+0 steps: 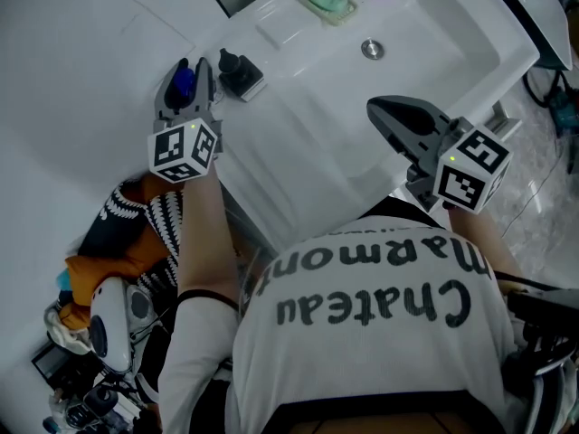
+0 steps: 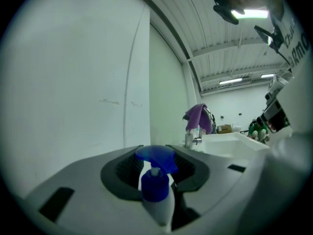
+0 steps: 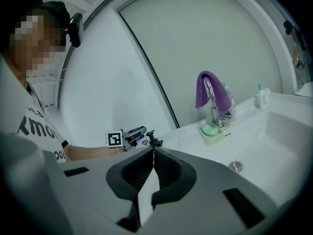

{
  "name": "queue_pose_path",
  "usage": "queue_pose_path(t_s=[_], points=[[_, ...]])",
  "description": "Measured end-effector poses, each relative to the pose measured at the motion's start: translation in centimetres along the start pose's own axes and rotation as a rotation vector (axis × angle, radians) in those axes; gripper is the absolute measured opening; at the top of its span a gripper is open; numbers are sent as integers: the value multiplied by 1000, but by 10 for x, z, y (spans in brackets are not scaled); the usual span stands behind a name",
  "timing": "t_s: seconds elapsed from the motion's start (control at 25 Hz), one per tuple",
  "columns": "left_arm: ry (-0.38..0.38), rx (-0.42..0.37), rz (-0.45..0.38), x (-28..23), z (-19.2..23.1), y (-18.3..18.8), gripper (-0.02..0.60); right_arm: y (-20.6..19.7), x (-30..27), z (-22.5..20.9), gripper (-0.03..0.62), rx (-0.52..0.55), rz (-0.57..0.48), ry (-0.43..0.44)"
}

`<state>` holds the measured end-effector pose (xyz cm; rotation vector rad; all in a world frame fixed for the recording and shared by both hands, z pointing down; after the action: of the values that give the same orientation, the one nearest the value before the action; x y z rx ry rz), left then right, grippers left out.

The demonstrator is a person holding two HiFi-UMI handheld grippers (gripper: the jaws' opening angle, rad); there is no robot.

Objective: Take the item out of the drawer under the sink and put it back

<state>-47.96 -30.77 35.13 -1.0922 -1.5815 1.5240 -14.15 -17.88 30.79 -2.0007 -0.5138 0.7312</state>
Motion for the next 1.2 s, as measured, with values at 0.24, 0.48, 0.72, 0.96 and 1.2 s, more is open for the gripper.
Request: queue_pose_path(t_s=[0.24, 0.48, 0.72, 0.96, 1.2], points=[[3, -11, -2, -1, 1, -3, 119, 0, 1, -1, 12, 2, -2, -6], [-2, -35, -12, -1, 0, -6, 112, 0, 3, 0, 12, 3, -5, -11], [-23, -52, -1, 0, -1, -11, 112, -1, 7, 1, 12, 8, -9, -22], [-65, -4, 33, 1, 0, -9, 114, -1, 22, 8, 12, 18, -34, -37], [-36, -52, 64, 4, -4, -7, 117, -2, 32, 18, 12, 34, -43, -41]])
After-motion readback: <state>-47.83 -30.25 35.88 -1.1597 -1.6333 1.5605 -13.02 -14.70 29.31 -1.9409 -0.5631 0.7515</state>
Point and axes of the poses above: the fingertips, and each gripper's own axes: x backward along the fingers, z to its left, y out of its top, the point moved 8 cm from there along x, backward along the fingers, and after that the axes turned 1 degree about -x, right-handed, at the moved point
